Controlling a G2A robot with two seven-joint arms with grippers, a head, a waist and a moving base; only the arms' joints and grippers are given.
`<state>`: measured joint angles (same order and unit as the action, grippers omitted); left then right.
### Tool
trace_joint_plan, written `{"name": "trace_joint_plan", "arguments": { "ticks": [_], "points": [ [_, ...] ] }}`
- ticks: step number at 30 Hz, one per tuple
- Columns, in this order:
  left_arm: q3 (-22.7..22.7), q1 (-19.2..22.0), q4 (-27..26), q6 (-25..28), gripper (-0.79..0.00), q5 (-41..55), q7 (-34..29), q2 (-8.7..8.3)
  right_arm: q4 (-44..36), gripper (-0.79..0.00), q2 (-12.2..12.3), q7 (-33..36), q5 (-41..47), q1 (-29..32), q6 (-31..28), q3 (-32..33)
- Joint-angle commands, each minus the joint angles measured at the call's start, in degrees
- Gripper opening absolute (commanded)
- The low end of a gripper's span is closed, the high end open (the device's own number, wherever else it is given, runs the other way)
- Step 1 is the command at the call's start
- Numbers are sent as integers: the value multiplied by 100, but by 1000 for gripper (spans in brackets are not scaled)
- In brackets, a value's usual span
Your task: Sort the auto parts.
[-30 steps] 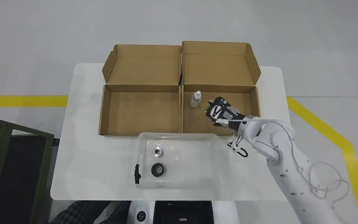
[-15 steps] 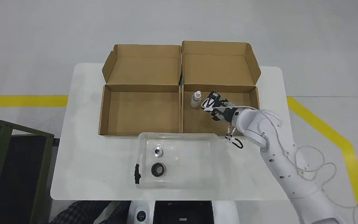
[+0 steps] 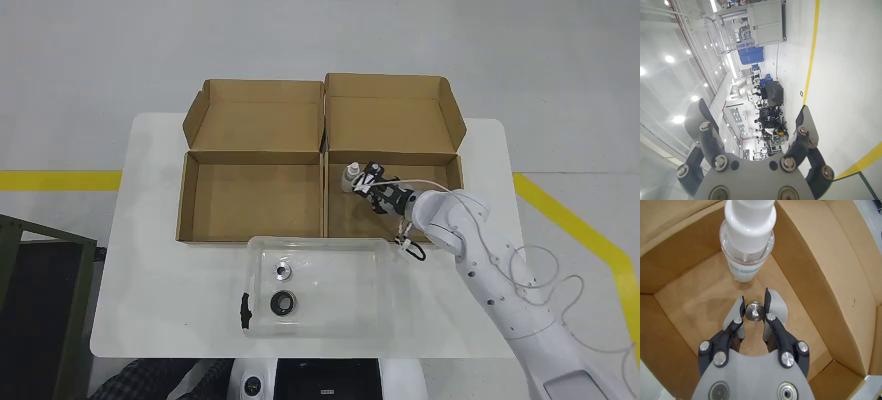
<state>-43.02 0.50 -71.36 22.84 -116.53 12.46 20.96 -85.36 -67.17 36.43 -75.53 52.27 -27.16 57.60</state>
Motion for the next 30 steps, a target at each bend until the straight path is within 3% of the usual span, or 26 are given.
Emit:
{"name": "trace_joint_plan", "arguments": {
  "ticks": [1,13,21,30],
  "points": [
    [0,0,0,0,0,0,0,0,17,-422,-8,-10,16,-17,-1,-9],
    [0,0,0,0,0,0,0,0,-694,-400,68,-75,95,272,-94,362],
    [0,0,0,0,0,0,0,0,-1696,-369,187,-189,249,936,-306,780],
    [0,0,0,0,0,0,0,0,-2791,-348,274,-361,92,1660,-634,820]
  ]
}}
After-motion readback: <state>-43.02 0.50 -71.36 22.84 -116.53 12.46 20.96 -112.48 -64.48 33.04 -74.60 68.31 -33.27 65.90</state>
